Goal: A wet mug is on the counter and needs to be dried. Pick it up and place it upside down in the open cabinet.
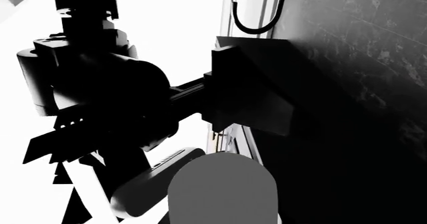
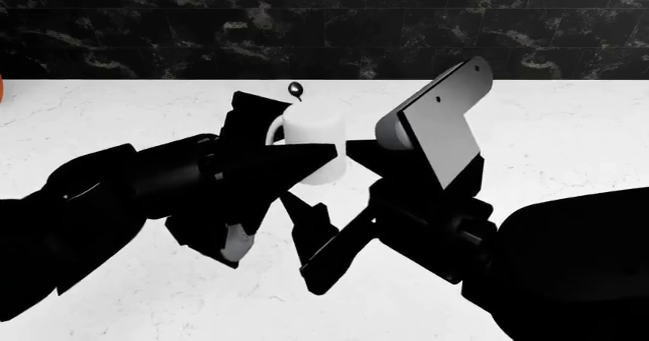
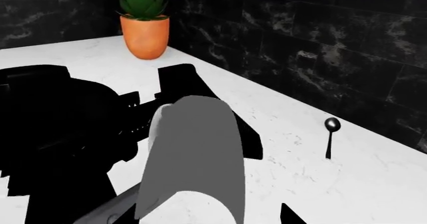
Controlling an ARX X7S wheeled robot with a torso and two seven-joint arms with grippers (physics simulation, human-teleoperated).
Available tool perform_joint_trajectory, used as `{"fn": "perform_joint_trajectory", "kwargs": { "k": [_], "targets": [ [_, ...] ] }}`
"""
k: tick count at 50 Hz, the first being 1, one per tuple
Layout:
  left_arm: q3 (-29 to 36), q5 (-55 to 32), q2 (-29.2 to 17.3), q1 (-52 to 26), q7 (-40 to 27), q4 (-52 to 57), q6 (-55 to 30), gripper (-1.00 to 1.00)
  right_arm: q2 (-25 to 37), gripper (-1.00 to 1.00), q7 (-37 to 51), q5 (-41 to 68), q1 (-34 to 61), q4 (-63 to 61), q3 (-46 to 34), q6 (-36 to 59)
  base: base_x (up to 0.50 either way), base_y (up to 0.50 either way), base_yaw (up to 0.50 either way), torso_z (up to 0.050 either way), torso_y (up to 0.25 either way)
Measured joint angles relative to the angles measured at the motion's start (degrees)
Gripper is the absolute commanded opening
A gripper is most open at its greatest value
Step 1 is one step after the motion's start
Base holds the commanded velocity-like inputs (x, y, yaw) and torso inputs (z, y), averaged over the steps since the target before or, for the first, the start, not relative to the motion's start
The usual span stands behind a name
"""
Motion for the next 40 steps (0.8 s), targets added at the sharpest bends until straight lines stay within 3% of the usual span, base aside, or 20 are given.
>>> {"fn": "perform_joint_trajectory", "kwargs": {
  "k": [40],
  "targets": [
    [1.28,0.49,0.18,1.3,0.16,-0.87,1.27,-1.0,1.0,1.0,0.1,0.0,1.49,-0.03,-2.58,-1.76,0.0,0.0,0.0,0.0,0.0]
  ]
}}
